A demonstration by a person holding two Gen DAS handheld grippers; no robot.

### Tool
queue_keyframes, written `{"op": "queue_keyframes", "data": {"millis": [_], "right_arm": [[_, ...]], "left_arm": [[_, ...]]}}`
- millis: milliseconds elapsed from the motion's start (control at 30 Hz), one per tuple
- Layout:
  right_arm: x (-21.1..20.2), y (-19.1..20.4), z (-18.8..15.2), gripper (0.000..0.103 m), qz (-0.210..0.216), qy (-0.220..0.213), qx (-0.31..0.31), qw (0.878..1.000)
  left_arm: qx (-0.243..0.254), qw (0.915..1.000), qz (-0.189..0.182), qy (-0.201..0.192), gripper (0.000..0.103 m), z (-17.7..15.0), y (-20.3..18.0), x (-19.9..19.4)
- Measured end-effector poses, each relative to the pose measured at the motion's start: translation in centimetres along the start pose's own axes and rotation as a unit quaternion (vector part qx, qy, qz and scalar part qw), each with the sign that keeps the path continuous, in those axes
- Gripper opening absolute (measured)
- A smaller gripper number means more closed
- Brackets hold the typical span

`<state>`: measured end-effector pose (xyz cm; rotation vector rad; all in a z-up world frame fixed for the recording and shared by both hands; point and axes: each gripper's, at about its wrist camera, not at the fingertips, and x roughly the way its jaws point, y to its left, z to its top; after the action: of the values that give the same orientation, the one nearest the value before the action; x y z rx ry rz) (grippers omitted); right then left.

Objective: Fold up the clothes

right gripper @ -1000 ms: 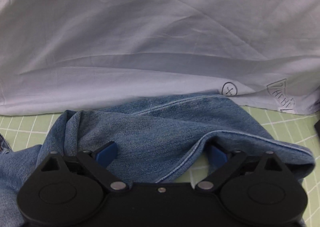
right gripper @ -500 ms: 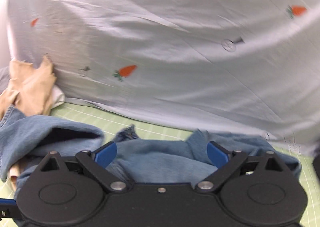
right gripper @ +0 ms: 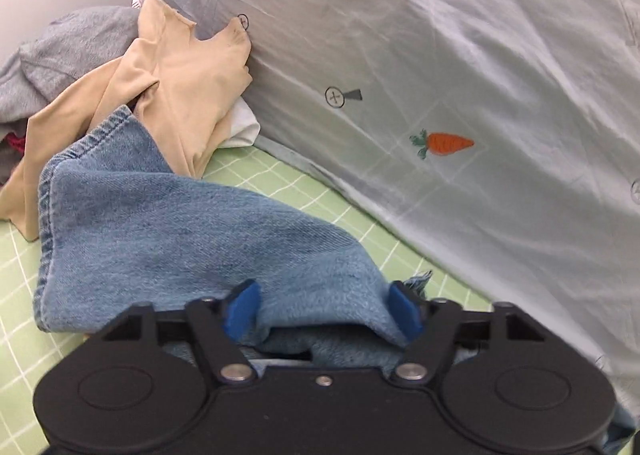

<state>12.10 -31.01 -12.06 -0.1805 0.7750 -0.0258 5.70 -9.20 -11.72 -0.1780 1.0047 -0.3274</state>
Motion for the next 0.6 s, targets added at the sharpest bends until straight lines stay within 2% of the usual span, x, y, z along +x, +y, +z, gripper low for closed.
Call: {"op": "queue_keyframes", "data": {"millis": [100,133,233,367,500,600], "right_arm": [[-2.0,-2.1,-0.9,0.010,0.020,-0.019,0.068,0.997],[-2.8,-2.7,-1.3,0.007,0.023,-0.029,0.088,0.995],[-6.0,-4.7,-2.8,0.006,-0.010,-0.057,0.127,0.990],[-11.4,-10.5,-6.4,0.006,-0.072,-0.078,0.213,0.971],[-14.8,-15.2,-11.9,0.006,-0.155,-0.047,0.246,0.956],[-16.0,-18.4,-17.1,0.006,-0.188,0.010,0.278,0.942]], "left_arm": [[0.008,0.9999,-0.005,-0.007,0.022,-0.1,-0.8,-0.3],[0.009,0.9999,-0.007,-0.008,0.022,-0.1,-1.1,-0.4],[0.016,0.9998,-0.010,-0.009,0.022,-0.8,-2.5,-0.6],[0.019,0.9998,-0.010,-0.004,0.022,-2.2,-4.7,-0.6],[0.023,0.9997,-0.008,0.007,0.022,-3.8,-6.7,-0.2],[0.026,0.9995,-0.003,0.016,0.022,-4.8,-8.0,0.5]]}}
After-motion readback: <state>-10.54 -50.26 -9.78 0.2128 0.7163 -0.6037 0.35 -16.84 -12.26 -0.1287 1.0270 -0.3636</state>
